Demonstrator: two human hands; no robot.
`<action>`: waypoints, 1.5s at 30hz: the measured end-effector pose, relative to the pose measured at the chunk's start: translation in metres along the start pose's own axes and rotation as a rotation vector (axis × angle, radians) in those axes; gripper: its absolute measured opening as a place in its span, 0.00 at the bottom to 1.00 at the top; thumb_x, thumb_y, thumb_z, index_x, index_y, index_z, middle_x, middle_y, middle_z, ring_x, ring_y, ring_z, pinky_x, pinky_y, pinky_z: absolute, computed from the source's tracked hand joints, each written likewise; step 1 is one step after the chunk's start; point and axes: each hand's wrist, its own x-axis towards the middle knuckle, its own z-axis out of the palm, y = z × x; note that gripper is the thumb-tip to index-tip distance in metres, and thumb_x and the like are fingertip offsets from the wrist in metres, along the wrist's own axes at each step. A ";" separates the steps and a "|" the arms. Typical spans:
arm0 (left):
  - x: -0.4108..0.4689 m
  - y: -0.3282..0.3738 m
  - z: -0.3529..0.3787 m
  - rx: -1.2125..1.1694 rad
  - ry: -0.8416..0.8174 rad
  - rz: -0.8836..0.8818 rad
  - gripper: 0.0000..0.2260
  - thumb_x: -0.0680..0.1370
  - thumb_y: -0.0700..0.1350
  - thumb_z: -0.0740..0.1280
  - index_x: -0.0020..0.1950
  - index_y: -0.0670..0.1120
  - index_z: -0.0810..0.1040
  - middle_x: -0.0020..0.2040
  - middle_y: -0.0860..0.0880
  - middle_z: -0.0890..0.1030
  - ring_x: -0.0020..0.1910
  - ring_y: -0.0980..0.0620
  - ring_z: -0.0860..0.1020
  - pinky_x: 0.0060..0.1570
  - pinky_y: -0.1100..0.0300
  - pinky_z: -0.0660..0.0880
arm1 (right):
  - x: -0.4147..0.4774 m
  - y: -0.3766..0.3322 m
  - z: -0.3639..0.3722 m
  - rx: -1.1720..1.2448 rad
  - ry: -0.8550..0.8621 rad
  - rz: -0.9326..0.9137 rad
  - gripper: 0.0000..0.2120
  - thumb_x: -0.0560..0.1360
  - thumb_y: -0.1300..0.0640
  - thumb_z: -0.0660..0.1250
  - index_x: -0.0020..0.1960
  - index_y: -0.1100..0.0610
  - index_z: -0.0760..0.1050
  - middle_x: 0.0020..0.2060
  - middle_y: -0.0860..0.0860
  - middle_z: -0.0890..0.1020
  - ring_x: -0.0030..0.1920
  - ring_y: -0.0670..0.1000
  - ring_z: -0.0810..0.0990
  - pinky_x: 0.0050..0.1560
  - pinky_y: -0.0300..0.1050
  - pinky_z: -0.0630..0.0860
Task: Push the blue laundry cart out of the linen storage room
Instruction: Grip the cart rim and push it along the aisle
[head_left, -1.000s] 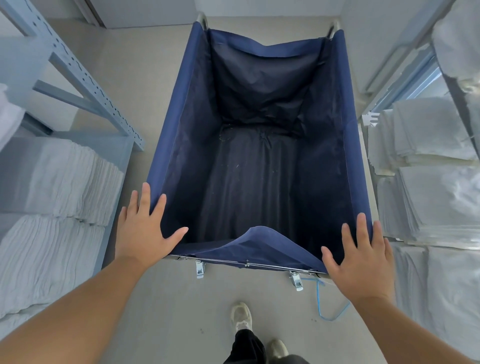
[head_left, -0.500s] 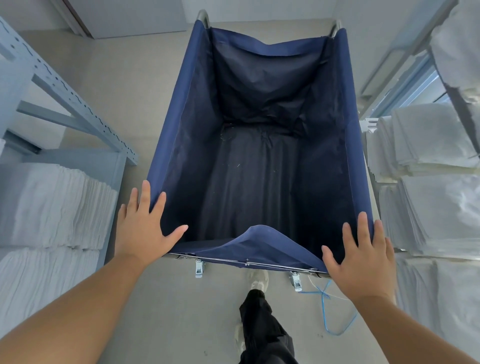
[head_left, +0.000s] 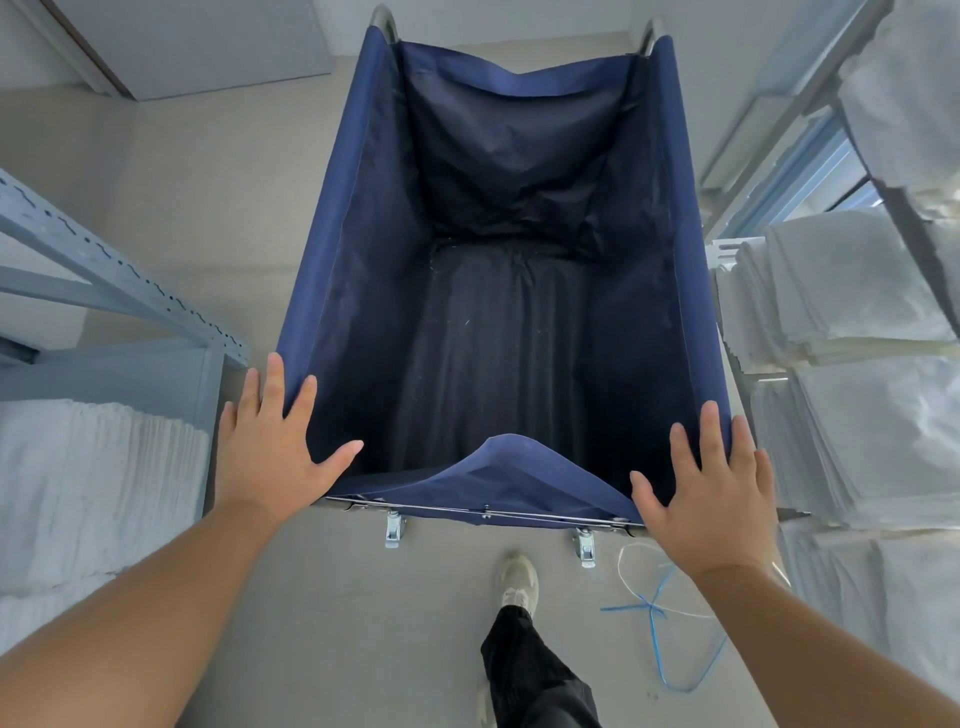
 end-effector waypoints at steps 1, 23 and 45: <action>0.008 0.000 -0.001 0.000 0.000 0.002 0.42 0.73 0.74 0.55 0.79 0.47 0.64 0.83 0.38 0.53 0.80 0.33 0.57 0.72 0.34 0.63 | 0.006 -0.001 -0.001 -0.009 -0.004 0.005 0.37 0.75 0.35 0.52 0.74 0.59 0.72 0.79 0.61 0.64 0.78 0.67 0.60 0.73 0.66 0.62; 0.163 -0.005 -0.012 -0.001 0.068 0.063 0.39 0.76 0.70 0.58 0.78 0.44 0.66 0.82 0.37 0.54 0.79 0.31 0.58 0.70 0.33 0.65 | 0.131 -0.028 -0.023 -0.007 0.004 0.067 0.37 0.75 0.35 0.53 0.75 0.58 0.71 0.79 0.61 0.64 0.77 0.67 0.61 0.73 0.67 0.61; 0.340 0.000 -0.046 -0.037 0.025 0.174 0.42 0.73 0.72 0.51 0.74 0.42 0.71 0.81 0.36 0.57 0.77 0.30 0.62 0.66 0.33 0.68 | 0.262 -0.059 -0.044 0.081 0.012 0.157 0.38 0.74 0.36 0.52 0.69 0.62 0.76 0.76 0.64 0.68 0.74 0.70 0.65 0.69 0.69 0.65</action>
